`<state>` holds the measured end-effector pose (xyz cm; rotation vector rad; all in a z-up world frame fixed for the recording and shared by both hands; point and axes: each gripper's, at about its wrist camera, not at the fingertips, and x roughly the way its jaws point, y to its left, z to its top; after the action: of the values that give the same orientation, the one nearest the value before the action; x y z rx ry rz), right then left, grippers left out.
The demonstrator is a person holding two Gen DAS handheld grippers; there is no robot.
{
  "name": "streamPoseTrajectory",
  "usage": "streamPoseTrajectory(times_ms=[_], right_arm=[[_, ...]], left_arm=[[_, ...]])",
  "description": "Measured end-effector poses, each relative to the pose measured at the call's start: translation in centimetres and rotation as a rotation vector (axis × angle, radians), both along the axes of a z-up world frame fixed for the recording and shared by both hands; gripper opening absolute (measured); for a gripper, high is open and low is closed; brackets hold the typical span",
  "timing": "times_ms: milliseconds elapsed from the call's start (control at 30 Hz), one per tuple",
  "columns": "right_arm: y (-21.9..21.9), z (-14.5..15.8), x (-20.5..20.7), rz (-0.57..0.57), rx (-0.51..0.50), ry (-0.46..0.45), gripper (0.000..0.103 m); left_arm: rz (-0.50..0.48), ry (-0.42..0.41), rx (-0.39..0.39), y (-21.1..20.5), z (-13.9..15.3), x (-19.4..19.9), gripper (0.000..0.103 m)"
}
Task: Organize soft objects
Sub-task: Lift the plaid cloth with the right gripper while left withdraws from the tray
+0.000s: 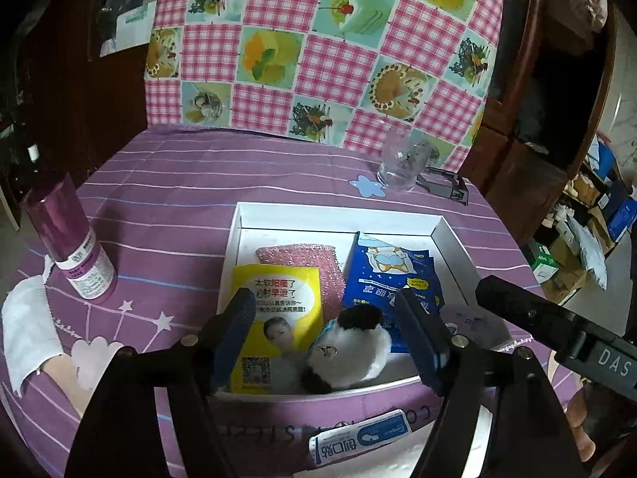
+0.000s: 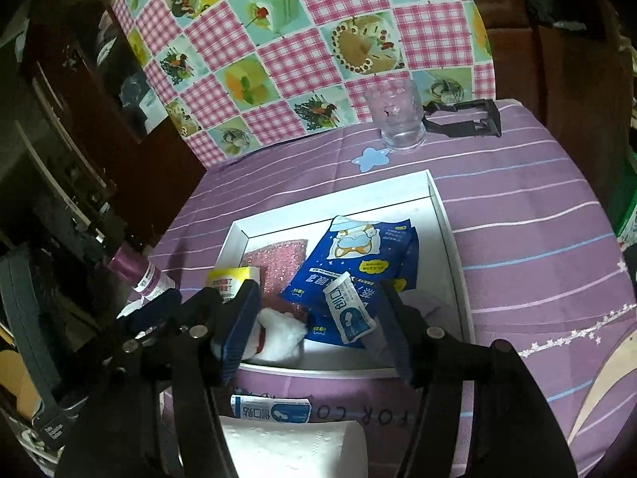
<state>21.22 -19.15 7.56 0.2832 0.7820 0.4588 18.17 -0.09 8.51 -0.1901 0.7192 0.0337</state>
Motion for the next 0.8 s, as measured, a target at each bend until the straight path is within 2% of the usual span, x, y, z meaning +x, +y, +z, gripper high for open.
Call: streamPoseTrajectory(times_ms=[100,433,567,700,800], right_arm=[[0.0,0.9,-0.9,0.002,-0.044,-0.032,0.061],[-0.3,2.9,-5.0,0.023,-0.104,-0.101,0.061],[-0.5,2.7,-6.4,0.03,-0.131,-0.108,0.061],[-1.0,1.9,-7.9,0.048,-0.151,-0.111,0.061],[-1.3,1.3,-9.0,0.062,-0.178,-0.118,0.061]], left_arm=[[0.005,-0.009,0.001,0.2,0.7,-1.2,0.073],[0.007,-0.031,0.002,0.6,2.2,-4.9,0.073],[-0.009,-0.025,-0.02,0.7,1.9,-6.2,0.073],[-0.064,-0.012,-0.043,1.1,0.9,-7.7,0.073],[-0.059,-0.012,-0.026,1.4,0.3,-8.7,0.073]])
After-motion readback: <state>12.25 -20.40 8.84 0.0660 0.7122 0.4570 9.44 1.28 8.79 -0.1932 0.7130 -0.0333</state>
